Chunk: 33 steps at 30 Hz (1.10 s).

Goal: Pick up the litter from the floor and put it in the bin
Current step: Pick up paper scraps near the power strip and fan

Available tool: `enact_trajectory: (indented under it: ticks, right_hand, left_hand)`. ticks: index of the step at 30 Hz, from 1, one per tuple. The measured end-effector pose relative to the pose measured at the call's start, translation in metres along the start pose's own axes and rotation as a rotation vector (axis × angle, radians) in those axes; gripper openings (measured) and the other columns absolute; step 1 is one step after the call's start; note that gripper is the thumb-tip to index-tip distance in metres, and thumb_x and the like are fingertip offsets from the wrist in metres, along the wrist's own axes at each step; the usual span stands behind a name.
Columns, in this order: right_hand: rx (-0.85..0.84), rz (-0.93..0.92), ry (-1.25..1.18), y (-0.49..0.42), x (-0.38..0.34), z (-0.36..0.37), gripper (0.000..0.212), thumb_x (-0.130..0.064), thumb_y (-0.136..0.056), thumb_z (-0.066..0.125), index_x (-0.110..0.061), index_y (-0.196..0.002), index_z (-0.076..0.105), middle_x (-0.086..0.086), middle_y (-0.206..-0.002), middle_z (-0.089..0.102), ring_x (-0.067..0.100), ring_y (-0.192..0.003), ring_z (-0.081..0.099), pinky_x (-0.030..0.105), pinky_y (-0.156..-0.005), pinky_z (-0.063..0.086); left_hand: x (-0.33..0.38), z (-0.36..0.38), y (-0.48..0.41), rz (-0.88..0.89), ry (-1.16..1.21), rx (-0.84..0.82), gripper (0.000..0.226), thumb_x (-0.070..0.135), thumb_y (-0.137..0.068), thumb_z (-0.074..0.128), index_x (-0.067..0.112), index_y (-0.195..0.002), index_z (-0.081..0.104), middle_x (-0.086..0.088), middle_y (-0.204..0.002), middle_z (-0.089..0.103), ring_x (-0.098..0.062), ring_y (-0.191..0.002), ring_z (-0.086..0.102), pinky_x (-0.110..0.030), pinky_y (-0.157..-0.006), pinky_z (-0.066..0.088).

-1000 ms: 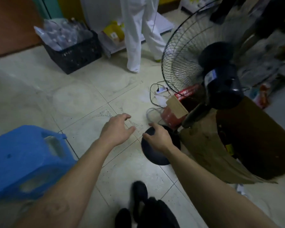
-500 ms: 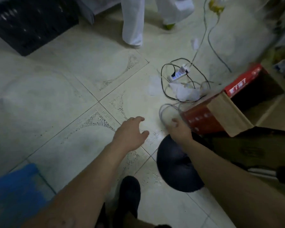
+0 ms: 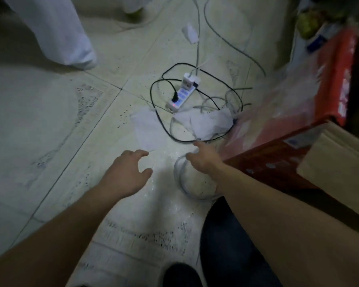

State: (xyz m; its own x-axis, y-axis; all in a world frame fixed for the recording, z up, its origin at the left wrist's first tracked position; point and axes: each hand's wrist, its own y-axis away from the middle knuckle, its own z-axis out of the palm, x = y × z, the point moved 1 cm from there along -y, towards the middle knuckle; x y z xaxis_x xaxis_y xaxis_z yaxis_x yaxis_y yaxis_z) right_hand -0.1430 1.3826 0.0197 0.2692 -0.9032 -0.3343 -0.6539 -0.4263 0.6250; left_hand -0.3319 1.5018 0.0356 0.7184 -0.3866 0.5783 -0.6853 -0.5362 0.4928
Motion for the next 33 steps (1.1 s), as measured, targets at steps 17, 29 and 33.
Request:
enact_trajectory:
  ticks: [17,29,33]
  right_hand:
    - [0.274,-0.162,0.312,-0.149,0.016,0.056,0.032,-0.015,-0.089,0.047,-0.005,-0.117,0.056,0.015,-0.131,0.051,0.03,-0.126,0.046,0.038,-0.1,0.04]
    - [0.395,-0.155,-0.371,0.108,-0.007,0.004,0.054,0.003,-0.083,0.05,-0.022,-0.131,0.056,-0.009,-0.107,0.06,0.001,-0.096,0.054,0.004,-0.078,0.039]
    - [0.394,0.066,-0.428,0.236,-0.009,-0.024,0.027,-0.006,-0.087,0.054,-0.015,-0.107,0.071,0.001,-0.1,0.074,0.008,-0.08,0.064,0.002,-0.058,0.04]
  left_hand:
    - [-0.062,0.103,-0.135,0.127,-0.276,0.178,0.021,0.025,-0.09,0.05,0.022,-0.096,0.07,0.002,-0.101,0.065,-0.019,-0.094,0.062,-0.027,-0.077,0.044]
    - [0.044,-0.018,0.032,0.119,0.169,0.079,0.019,0.004,-0.081,0.064,0.013,-0.094,0.076,-0.007,-0.09,0.075,-0.017,-0.078,0.066,-0.019,-0.072,0.045]
    - [0.097,-0.063,0.122,0.127,0.318,-0.093,0.016,0.005,-0.084,0.061,0.012,-0.093,0.073,-0.008,-0.093,0.073,-0.023,-0.072,0.069,-0.039,-0.069,0.059]
